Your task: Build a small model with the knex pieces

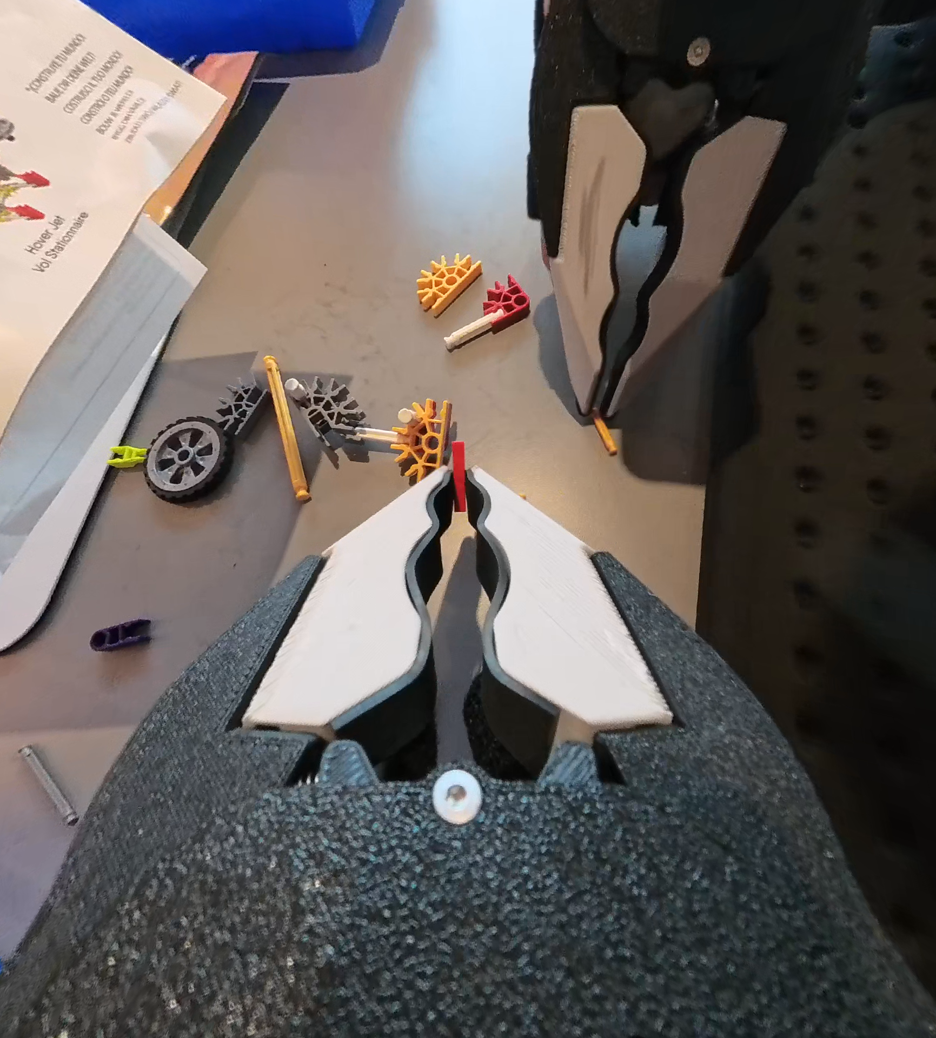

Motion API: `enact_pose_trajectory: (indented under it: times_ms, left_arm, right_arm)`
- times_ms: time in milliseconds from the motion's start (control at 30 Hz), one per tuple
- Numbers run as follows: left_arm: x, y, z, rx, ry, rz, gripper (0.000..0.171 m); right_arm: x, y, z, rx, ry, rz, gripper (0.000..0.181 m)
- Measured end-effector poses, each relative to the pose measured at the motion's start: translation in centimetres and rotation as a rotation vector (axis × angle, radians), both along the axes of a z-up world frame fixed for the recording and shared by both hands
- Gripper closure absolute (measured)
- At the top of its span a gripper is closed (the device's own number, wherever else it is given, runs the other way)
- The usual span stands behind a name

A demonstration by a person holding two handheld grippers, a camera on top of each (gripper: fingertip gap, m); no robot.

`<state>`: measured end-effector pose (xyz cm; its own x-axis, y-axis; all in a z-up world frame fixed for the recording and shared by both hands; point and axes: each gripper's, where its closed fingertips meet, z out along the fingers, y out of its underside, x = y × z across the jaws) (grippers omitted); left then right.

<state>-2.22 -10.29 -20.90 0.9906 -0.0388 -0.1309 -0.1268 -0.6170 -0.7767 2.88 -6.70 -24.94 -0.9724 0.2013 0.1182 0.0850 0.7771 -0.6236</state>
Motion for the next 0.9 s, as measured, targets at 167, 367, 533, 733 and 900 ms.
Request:
enact_pose_trajectory:
  times_ms: [167,367,533,733,900]
  left_arm:
    - [0.0,0.1,-0.1,0.000,-0.005,0.000,0.170]
    - [0.2,0.2,-0.4,-0.009,-0.007,-0.011,0.170]
    - [0.4,0.3,-0.4,-0.011,-0.011,-0.020,0.170]
    - [0.6,0.3,-0.6,-0.016,-0.012,-0.026,0.170]
    - [0.7,0.4,-0.6,-0.020,-0.014,-0.036,0.170]
  right_arm:
    - [0.2,0.5,-0.1,-0.028,-0.027,-0.046,0.169]
    - [1.0,0.9,-0.2,-0.031,-0.052,-0.108,0.171]
    - [1.4,0.0,-0.2,-0.042,-0.049,-0.125,0.174]
    - [1.7,-0.2,0.6,-0.069,-0.100,-0.197,0.169]
    - [1.8,-0.5,0.1,-0.044,-0.116,-0.273,0.173]
